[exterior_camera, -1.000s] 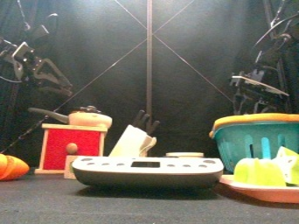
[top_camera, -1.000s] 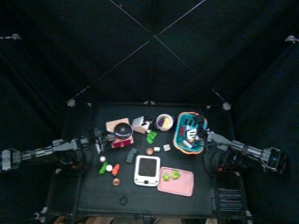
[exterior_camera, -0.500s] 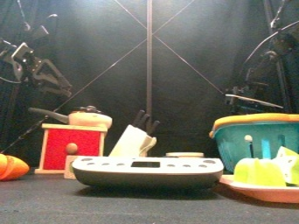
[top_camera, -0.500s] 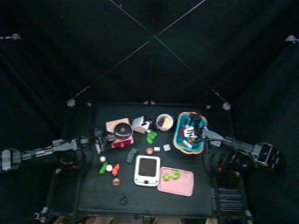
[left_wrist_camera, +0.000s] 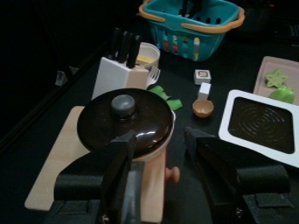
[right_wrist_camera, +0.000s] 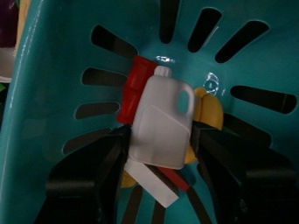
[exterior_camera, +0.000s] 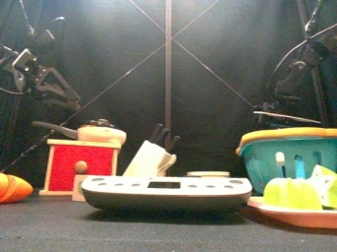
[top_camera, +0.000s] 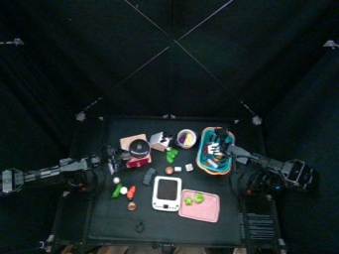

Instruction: Place detergent in basket

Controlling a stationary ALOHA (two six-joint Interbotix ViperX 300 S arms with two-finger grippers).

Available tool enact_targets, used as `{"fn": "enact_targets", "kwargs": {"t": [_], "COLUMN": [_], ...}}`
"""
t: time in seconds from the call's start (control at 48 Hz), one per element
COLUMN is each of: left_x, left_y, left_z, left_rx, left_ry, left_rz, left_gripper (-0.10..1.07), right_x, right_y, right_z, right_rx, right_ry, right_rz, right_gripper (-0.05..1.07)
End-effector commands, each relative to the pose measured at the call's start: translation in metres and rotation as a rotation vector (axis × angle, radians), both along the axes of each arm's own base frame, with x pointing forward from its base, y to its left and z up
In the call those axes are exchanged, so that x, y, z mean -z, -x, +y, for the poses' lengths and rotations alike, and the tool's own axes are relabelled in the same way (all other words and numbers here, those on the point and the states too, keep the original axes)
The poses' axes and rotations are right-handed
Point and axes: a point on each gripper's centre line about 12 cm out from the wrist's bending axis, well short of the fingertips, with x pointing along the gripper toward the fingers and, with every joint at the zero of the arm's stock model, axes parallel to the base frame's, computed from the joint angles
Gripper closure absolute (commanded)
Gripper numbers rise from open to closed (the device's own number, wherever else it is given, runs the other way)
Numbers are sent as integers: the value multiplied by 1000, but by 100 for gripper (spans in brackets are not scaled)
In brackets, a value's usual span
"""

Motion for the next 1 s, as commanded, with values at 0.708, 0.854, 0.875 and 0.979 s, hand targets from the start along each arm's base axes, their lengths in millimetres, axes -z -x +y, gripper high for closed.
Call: {"fn": "enact_targets", "kwargs": {"t": [0.708, 0.854, 0.875, 0.979], "left_x": [-5, -5, -5, -5], "left_y": [-2, -2, -2, -2], "left_z": [1, 1, 1, 1], "left_rx": [-1, -1, -1, -1], "left_ry": [-5, -5, -5, -5], "left_rz": [-13, -14, -14, -14], "left_gripper": [12, 12, 12, 12], "right_x": [-14, -14, -13, -14], "right_y": [-18, -18, -18, -20], "right_z": [1, 1, 1, 1], "right_rx": [-67, -69, -70, -76], "right_ry": [38, 40, 39, 47], "right_rz": [-25, -23, -23, -38], "right_gripper": [6, 6, 6, 6]}}
